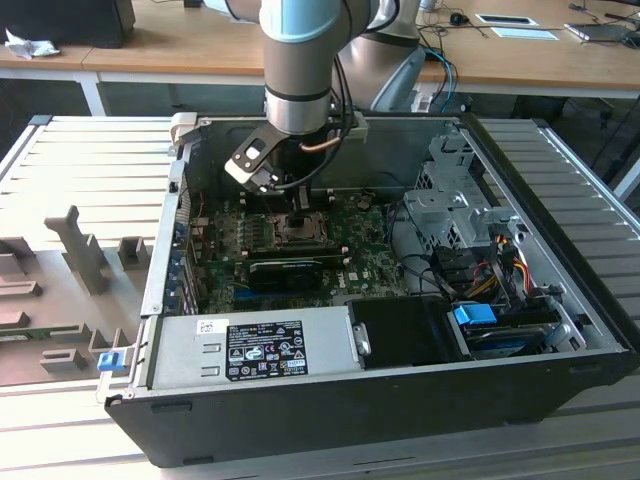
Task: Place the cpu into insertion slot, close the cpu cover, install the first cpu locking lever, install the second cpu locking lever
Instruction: 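Close the cpu cover, then install the first cpu locking lever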
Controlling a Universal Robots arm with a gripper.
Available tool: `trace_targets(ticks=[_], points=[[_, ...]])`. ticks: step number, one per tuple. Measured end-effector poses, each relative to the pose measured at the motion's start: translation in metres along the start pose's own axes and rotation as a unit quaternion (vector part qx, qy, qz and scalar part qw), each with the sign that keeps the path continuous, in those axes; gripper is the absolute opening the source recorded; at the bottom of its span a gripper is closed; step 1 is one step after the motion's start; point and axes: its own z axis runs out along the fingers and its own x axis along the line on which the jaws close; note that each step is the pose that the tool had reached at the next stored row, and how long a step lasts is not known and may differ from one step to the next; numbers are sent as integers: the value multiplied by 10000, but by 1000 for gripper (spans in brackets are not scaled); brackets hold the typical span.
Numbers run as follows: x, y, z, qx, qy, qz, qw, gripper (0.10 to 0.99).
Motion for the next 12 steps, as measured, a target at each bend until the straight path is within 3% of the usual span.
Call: trace_targets(ticks=[12], points=[[-2,26,-17,1,0,0,10000,106]])
